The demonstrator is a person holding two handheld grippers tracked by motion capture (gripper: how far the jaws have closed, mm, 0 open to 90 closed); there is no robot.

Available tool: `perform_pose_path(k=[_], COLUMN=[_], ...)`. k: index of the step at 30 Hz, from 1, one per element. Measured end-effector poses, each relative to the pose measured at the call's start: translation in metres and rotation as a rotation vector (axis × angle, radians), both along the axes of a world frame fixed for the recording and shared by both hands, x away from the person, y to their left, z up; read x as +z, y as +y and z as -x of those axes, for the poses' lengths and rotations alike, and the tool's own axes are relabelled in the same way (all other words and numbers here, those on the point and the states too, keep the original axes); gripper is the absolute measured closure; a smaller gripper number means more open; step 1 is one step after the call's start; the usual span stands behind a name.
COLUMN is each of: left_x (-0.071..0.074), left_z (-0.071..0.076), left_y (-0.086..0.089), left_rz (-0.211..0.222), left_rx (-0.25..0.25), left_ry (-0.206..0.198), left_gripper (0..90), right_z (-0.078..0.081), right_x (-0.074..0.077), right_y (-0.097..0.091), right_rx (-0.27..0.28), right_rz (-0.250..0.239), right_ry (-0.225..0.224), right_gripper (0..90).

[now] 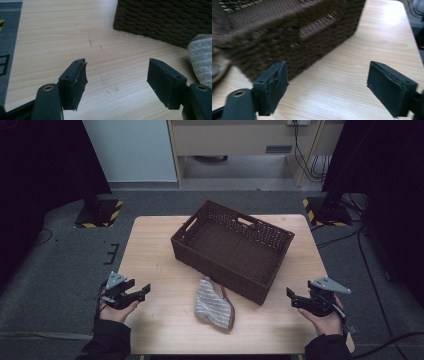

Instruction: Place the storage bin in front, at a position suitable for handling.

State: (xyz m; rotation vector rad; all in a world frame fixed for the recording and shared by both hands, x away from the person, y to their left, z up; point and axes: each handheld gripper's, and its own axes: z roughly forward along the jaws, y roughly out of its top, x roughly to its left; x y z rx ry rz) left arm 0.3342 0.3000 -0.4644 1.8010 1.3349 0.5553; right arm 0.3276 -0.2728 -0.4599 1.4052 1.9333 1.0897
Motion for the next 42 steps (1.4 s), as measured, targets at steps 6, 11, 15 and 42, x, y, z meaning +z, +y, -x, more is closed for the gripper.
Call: perform_pose_path(k=[6,11,15,42], left_x=[0.003,0.002,0.000,-0.054], left_z=[0.005,0.007,0.008,-0.008], left_y=[-0.019,-0.044,-0.067,-0.193], left_rz=[0.006,-0.003,-0.004,-0.090], left_rx=[-0.050,-0.130,-0.188,-0.371], left_ry=[-0.012,-0.017,-0.019,0.126], left_gripper=[30.1,29.8,29.4,36.2], right_z=[0.007,0.006,0.005,-0.005], right_x=[0.006,0.006,0.004,-0.001], right_y=[0.013,0.015,0.015,0.011], right_rx=[0.049,0.081,0.079,0.058], right_rz=[-0.003,0.061,0.058,0.061], right_ry=[-0.020,-0.028,-0.018,0.001], right_gripper=[20.8,29.6,30.7,24.2])
